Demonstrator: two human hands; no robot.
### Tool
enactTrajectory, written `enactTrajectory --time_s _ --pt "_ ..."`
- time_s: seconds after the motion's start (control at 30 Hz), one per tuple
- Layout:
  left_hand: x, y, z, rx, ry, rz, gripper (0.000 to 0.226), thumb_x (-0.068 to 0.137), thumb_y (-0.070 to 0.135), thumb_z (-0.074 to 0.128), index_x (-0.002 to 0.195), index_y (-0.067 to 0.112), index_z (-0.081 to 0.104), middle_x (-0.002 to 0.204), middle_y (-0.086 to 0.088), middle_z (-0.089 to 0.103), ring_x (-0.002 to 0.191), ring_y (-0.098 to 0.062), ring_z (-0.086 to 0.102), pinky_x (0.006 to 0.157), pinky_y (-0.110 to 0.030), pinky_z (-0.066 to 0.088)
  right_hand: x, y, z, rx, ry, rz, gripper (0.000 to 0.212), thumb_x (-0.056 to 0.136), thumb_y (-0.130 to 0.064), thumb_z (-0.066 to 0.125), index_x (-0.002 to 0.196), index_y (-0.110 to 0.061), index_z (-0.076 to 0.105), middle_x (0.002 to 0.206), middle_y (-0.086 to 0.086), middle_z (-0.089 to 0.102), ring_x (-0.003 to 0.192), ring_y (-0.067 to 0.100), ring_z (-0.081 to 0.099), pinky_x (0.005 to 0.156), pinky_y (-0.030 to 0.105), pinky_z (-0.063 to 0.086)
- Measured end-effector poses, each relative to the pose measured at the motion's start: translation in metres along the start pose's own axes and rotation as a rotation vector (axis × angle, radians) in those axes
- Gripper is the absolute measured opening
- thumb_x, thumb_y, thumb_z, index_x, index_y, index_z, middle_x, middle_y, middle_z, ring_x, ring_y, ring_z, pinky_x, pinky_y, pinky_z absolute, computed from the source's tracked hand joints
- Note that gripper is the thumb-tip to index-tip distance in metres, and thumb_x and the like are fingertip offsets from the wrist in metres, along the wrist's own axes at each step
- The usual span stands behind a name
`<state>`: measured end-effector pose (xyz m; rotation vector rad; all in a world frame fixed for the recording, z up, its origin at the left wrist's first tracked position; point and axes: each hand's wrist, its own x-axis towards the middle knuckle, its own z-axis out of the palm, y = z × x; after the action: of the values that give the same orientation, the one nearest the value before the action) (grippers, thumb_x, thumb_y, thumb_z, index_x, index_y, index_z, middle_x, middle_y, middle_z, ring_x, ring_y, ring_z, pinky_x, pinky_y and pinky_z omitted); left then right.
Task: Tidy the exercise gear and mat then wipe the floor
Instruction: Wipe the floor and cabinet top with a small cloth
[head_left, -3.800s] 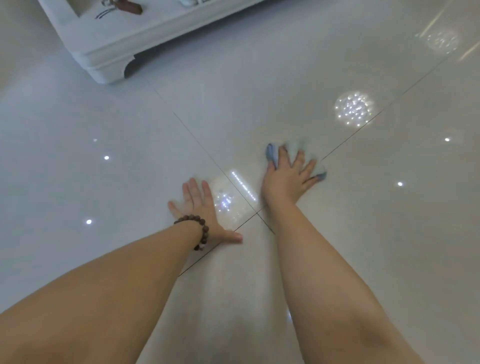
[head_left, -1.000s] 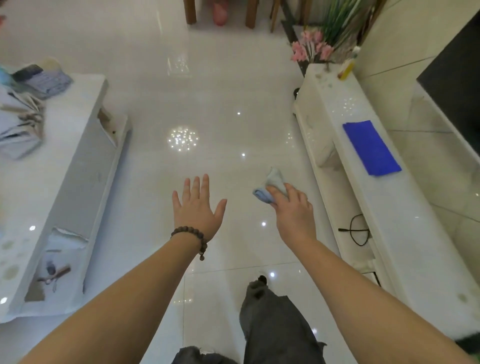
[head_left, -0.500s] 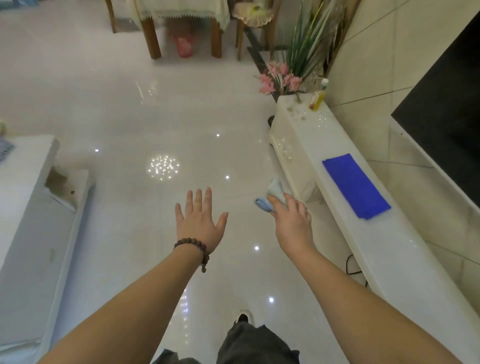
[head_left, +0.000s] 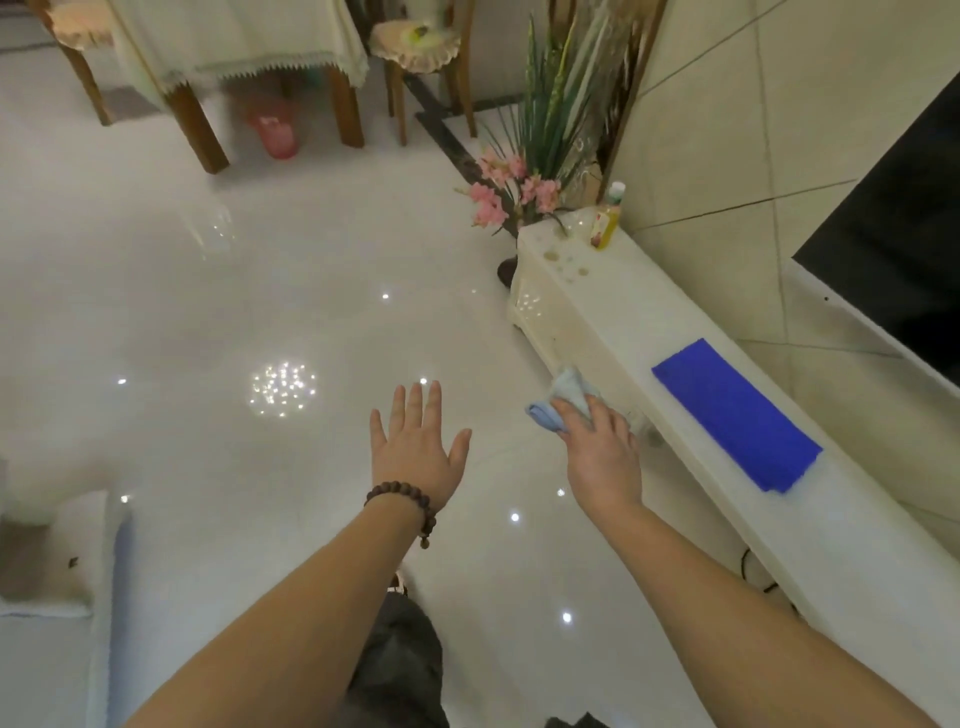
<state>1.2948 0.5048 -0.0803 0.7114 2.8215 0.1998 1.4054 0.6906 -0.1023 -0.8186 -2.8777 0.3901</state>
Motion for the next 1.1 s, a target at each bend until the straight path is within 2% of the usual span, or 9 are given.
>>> enactTrajectory --time_s 0.1,0.23,0.37,0.47,0.63,0.73,0.9,1.0,1.1 --pt "0.066 -0.023 -0.017 0.046 -0.005 0.1 0.07 0.097 0.058 0.014 0.153 0.023 -0.008 0.162 0.0 -0.003 0.148 -0.018 -0.009 0.119 -0.048 -0.004 0.041 -0.02 0.008 -0.038 0.013 0.1 0.064 0.088 -0.009 0.06 0.142 -0.034 0.038 0.141 0.008 0.04 0.122 0.034 0.042 0.098 0.046 0.04" --pt "0.142 -0.032 -0.042 0.105 -0.026 0.22 0.07 0.096 0.058 0.014 0.153 0.023 -0.009 0.162 0.0 -0.002 0.148 -0.019 -0.009 0.119 -0.048 -0.004 0.077 -0.035 0.012 -0.04 0.072 0.227 0.067 0.076 -0.007 0.074 0.135 -0.028 0.05 0.129 0.014 0.052 0.107 0.039 0.052 0.088 0.049 0.047" --pt "0.198 -0.009 -0.05 0.104 -0.076 0.358 0.07 0.096 0.058 0.014 0.153 0.023 -0.009 0.162 -0.001 -0.004 0.148 -0.019 -0.011 0.119 -0.047 -0.005 0.103 -0.033 0.008 -0.068 0.063 0.355 0.072 0.074 -0.008 0.075 0.137 -0.029 0.047 0.132 0.012 0.05 0.114 0.036 0.05 0.092 0.05 0.045" --pt "0.235 0.021 -0.045 0.124 -0.114 0.463 0.07 0.096 0.057 0.013 0.153 0.023 -0.01 0.162 -0.001 -0.005 0.148 -0.019 -0.011 0.119 -0.047 -0.005 0.125 -0.022 0.009 -0.072 0.069 0.438 0.073 0.077 -0.01 0.073 0.14 -0.029 0.043 0.137 0.012 0.046 0.12 0.036 0.047 0.097 0.05 0.043" --pt "0.3 0.085 -0.024 0.16 -0.161 0.605 0.07 0.097 0.057 0.014 0.153 0.022 -0.008 0.162 -0.002 -0.005 0.148 -0.02 -0.009 0.119 -0.049 -0.003 0.169 0.02 0.021 -0.081 0.11 0.559 0.073 0.072 -0.009 0.079 0.136 -0.025 0.048 0.131 0.015 0.05 0.115 0.038 0.052 0.09 0.051 0.05" --pt "0.344 0.13 -0.011 0.179 -0.164 0.67 0.069 0.097 0.057 0.014 0.153 0.022 -0.008 0.162 -0.001 -0.005 0.148 -0.019 -0.008 0.119 -0.047 -0.003 0.213 0.055 0.028 -0.058 0.123 0.633 0.071 0.077 -0.012 0.076 0.139 -0.026 0.045 0.135 0.014 0.047 0.121 0.039 0.048 0.092 0.052 0.049" --pt "0.419 0.204 0.009 0.216 -0.208 0.73 0.077 0.087 0.063 0.001 0.153 0.024 -0.007 0.162 0.0 -0.003 0.148 -0.018 -0.007 0.118 -0.047 -0.002 0.3 0.113 0.037 0.035 0.135 0.711 0.073 0.074 -0.014 0.08 0.138 -0.027 0.047 0.135 0.014 0.049 0.122 0.039 0.049 0.093 0.052 0.05" --pt "0.459 0.244 0.014 0.222 -0.24 0.752 0.07 0.095 0.059 0.013 0.153 0.024 -0.008 0.162 -0.001 -0.005 0.148 -0.018 -0.009 0.12 -0.047 -0.002 0.343 0.142 0.041 0.059 0.12 0.719 0.072 0.074 -0.014 0.079 0.137 -0.026 0.047 0.136 0.014 0.049 0.122 0.039 0.049 0.092 0.05 0.05" --pt "0.491 0.275 0.017 0.207 -0.272 0.763 0.07 0.096 0.058 0.016 0.153 0.024 -0.009 0.162 -0.001 -0.006 0.148 -0.018 -0.011 0.119 -0.046 -0.004 0.377 0.165 0.041 0.081 0.111 0.766 0.065 0.08 -0.013 0.074 0.138 -0.027 0.047 0.138 0.013 0.047 0.123 0.038 0.046 0.092 0.051 0.048"
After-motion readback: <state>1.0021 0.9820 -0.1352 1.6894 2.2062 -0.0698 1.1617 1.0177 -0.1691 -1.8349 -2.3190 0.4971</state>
